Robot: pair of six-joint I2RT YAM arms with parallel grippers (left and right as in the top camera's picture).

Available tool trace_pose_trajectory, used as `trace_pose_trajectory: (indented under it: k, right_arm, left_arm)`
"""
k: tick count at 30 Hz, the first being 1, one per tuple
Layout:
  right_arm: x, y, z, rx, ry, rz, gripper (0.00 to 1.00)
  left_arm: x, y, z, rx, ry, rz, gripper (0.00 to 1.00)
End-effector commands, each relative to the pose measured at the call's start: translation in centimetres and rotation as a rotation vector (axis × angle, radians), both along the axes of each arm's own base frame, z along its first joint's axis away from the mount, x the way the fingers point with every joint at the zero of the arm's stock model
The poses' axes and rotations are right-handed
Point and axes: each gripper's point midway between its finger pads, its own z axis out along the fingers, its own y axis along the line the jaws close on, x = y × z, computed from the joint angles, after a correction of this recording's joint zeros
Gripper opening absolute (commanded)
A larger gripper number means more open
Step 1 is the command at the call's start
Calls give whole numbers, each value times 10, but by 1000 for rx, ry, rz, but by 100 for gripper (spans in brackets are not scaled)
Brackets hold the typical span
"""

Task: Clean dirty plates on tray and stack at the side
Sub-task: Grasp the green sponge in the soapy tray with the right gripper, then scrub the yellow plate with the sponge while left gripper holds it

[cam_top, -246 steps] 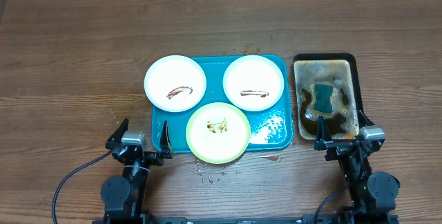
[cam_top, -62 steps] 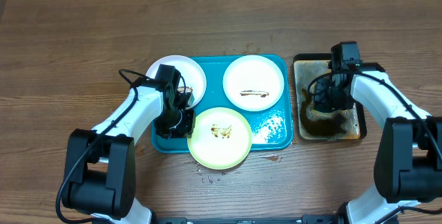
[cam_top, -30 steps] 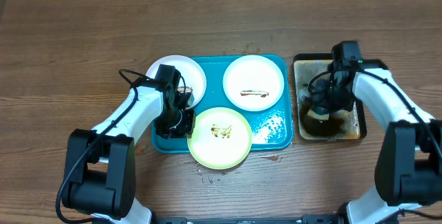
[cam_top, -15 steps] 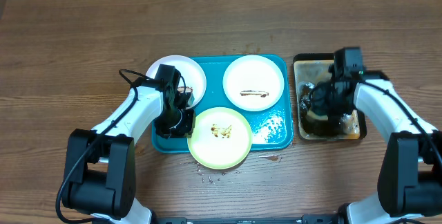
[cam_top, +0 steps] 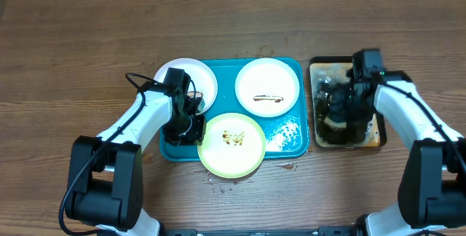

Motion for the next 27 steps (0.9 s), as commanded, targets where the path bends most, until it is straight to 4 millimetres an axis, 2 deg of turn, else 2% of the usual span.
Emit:
trace_pose_trajectory:
  k: [1, 5, 9, 18, 19, 21, 22, 24, 25, 26, 27]
  right_arm:
    - [23, 9, 55, 44, -142, 14, 4]
    - [19, 17, 75, 89, -179, 27, 4]
    - [12, -5, 72, 6, -141, -124, 4]
    - [12, -4, 73, 8, -144, -108, 4]
    - [13, 2, 74, 36, -152, -57, 4]
    - [12, 29, 79, 140, -187, 176, 4]
    - [11, 24, 77, 116, -174, 155, 4]
    - [1, -24, 69, -94, -103, -145, 4]
    - [-3, -34, 69, -137, -91, -209, 4]
    - [1, -22, 69, -86, -103, -125, 4]
    - [5, -2, 71, -2, -126, 27, 4]
  left_arm:
    - [6, -1, 2, 5, -11, 7, 4]
    - [6, -1, 2, 5, -11, 7, 4]
    - [6, -1, 2, 5, -10, 7, 4]
    - [6, -1, 2, 5, -10, 7, 4]
    - [6, -1, 2, 5, -10, 6, 4]
    - [6, -1, 2, 5, -10, 7, 4]
    - [6, -1, 2, 5, -10, 7, 4]
    - [6, -1, 2, 5, -10, 7, 4]
    - [6, -1, 2, 5, -10, 7, 4]
    - [5, -1, 2, 5, -9, 7, 4]
    - [6, -1, 2, 5, -10, 7, 4]
